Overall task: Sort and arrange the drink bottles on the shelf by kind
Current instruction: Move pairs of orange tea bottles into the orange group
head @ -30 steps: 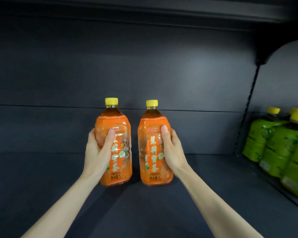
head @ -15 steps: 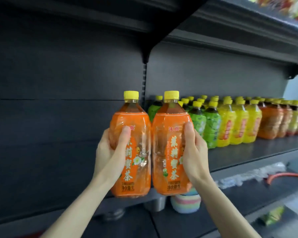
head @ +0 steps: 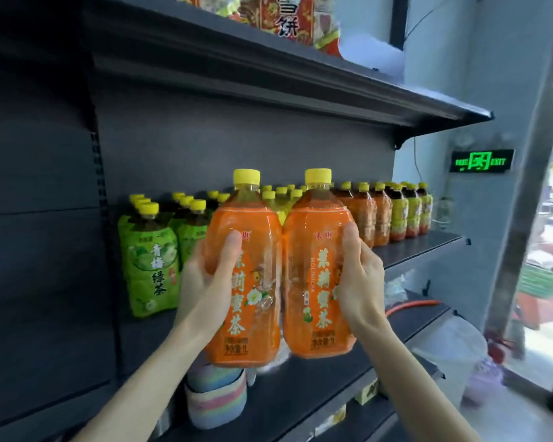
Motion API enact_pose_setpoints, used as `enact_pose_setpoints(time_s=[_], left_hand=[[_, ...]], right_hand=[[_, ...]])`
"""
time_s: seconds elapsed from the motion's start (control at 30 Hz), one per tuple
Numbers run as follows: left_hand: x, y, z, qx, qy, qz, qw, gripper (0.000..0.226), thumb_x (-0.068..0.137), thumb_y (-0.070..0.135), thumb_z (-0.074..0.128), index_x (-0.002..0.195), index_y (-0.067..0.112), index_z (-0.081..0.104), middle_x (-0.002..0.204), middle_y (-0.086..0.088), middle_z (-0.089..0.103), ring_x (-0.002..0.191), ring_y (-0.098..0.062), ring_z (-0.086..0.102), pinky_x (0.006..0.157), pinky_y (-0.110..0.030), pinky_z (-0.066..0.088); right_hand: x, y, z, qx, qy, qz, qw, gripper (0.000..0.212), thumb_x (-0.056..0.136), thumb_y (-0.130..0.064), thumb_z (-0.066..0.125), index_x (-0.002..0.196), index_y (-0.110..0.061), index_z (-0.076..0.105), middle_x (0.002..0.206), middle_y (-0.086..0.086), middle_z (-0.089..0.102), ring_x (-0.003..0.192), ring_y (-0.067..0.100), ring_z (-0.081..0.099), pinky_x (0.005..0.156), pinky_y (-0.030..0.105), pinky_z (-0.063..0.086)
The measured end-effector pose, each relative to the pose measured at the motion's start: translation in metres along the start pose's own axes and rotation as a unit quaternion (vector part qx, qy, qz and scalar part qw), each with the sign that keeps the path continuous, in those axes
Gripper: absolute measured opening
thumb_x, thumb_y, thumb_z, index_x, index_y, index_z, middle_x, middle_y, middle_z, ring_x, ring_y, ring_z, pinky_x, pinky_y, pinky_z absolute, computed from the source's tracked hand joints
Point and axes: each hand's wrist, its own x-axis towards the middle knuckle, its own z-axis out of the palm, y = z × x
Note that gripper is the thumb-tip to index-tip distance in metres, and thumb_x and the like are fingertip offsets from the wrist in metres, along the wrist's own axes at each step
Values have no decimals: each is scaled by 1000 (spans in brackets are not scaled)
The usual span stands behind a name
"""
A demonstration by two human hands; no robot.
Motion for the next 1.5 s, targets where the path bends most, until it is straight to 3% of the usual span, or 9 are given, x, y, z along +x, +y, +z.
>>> enact_pose_setpoints(time_s=[0.13, 0.27, 0.5, 0.77, 1.07, 1.23, 1.3, 1.4, 1.5], left_hand=[[25, -26, 68, -27, -28, -1, 999, 52, 75, 67, 50, 106, 27, 61, 88, 8, 72, 79, -7, 69, 74, -32, 54], [57, -46, 144, -53, -27, 1, 998, 49, 75, 62, 48, 104, 26, 62, 86, 14, 72, 78, -2, 68, 67, -19, 51], [94, -80, 275, -63, -56, -22, 996, 54, 75, 67, 47, 112, 28, 58, 96, 7, 71, 86, -11, 69, 82, -40, 55], [100, -129, 389, -54, -10, -46, 997, 54, 76, 70, 51, 113, 31, 56, 101, 2, 70, 91, -17, 69, 85, -47, 54], [128, -158, 435, 11, 99, -41, 994, 50, 74, 60, 50, 114, 29, 53, 100, 6, 69, 83, -5, 68, 72, -24, 52], [158, -187, 438, 52, 149, -28, 987, 60, 73, 59, 50, 121, 24, 48, 102, 6, 66, 81, -2, 67, 60, -12, 50], [171, -198, 437, 69, 164, -16, 984, 62, 74, 59, 50, 124, 23, 47, 105, 4, 66, 85, -4, 66, 63, -13, 51], [188, -215, 437, 80, 173, -3, 982, 53, 79, 62, 56, 120, 30, 47, 110, 3, 65, 95, -10, 66, 77, -27, 55], [199, -228, 437, 89, 173, 2, 981, 47, 71, 67, 55, 111, 44, 46, 109, 13, 63, 95, -1, 64, 76, -22, 52]], right_hand=[[51, 27, -40, -22, 15, -19, 999, 79, 74, -81, 34, 78, -6, 58, 76, 18, 66, 76, 39, 65, 73, 56, 55], [112, 51, -83, -51, 28, -36, 998, 79, 79, -79, 35, 84, -4, 60, 76, 17, 67, 76, 37, 66, 73, 53, 56], [204, 105, -167, -84, 76, -20, 993, 66, 76, -79, 31, 70, -20, 59, 70, 7, 67, 71, 28, 67, 76, 50, 56], [292, 169, -242, -76, 21, -17, 997, 66, 75, -81, 29, 71, -23, 60, 71, 1, 69, 71, 23, 68, 77, 48, 56], [368, 220, -236, -1, -55, -26, 998, 53, 89, -68, 32, 67, -26, 57, 58, -12, 63, 59, 6, 60, 63, 26, 45], [405, 254, -208, 39, -101, -31, 994, 46, 88, -66, 32, 69, -31, 54, 60, -11, 61, 60, 7, 59, 63, 27, 46], [418, 266, -195, 52, -114, -31, 992, 47, 90, -67, 34, 72, -29, 55, 64, -9, 62, 62, 7, 59, 64, 28, 47], [432, 281, -182, 75, -131, -23, 988, 48, 88, -63, 36, 75, -22, 57, 64, -8, 63, 63, 9, 60, 63, 28, 49], [440, 296, -175, 107, -135, -4, 985, 49, 87, -63, 36, 81, -20, 58, 69, -5, 66, 66, 11, 63, 64, 29, 51]])
